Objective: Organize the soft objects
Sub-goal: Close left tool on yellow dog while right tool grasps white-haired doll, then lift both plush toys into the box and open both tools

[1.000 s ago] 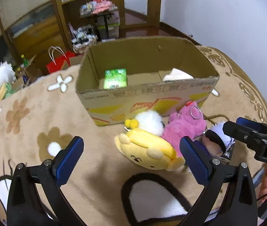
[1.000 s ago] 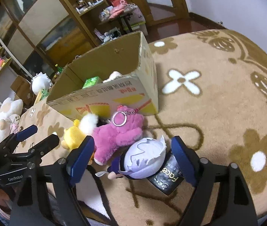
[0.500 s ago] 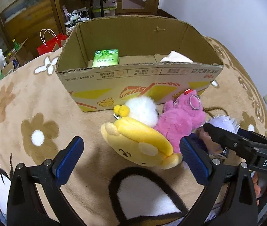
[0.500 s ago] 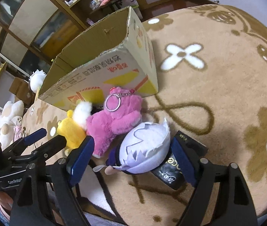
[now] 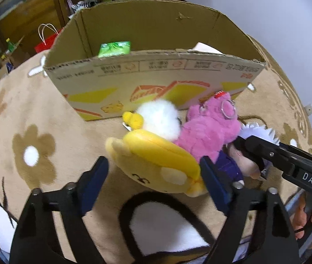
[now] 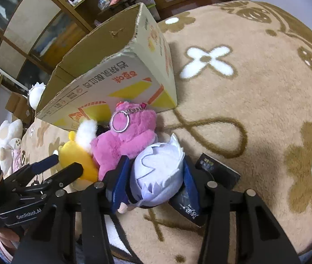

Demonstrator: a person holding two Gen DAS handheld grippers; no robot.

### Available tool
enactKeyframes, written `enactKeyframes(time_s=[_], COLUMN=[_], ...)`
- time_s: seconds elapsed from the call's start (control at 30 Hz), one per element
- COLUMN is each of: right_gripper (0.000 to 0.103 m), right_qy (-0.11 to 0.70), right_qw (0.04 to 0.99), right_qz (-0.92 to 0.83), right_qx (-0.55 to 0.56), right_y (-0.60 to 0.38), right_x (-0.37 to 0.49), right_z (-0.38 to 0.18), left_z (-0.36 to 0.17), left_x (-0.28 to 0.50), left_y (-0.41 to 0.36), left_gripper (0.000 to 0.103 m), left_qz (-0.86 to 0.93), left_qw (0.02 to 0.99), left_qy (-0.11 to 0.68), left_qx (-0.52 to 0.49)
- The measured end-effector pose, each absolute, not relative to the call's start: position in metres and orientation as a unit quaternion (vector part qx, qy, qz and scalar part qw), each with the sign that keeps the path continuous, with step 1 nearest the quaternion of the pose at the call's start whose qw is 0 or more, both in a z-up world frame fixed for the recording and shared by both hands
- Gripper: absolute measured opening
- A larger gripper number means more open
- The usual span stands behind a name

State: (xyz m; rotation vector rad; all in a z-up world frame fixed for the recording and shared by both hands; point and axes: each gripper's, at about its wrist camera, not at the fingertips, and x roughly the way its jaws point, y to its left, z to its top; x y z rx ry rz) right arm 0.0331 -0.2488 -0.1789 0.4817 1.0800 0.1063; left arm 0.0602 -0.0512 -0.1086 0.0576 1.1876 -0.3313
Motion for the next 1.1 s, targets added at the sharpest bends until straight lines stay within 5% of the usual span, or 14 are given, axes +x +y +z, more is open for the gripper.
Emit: enactKeyframes(time_s=[0.37,0.77,1.1], right_gripper=[0.049,0.045,0.045], right_qy=[0.459,0.372,0.265], right_qw=[0.867,0.912,0.953], right_qz=[0.044,0.047,0.034], right_qx=[0.190,0.164,0.144], right_y=[-0.243,-0.240,-0.247], right_x=[0.025,0.007,-0.010], right_z=[-0.150,-0.112,-0.074], left_z=[-0.097,-0.076,-0.027], left_x=[0.046,0.029,0.007], left_y=[-0.050,-0.044,-0.025], left_gripper=[0.034,0.030,0.030], left_qz=[-0.175,-0.156,-0.141], left_qw=[0.825,0.856,0.915], left_qy=[0.536,0.489,0.376], left_qx=[0.045,0.061,0.036])
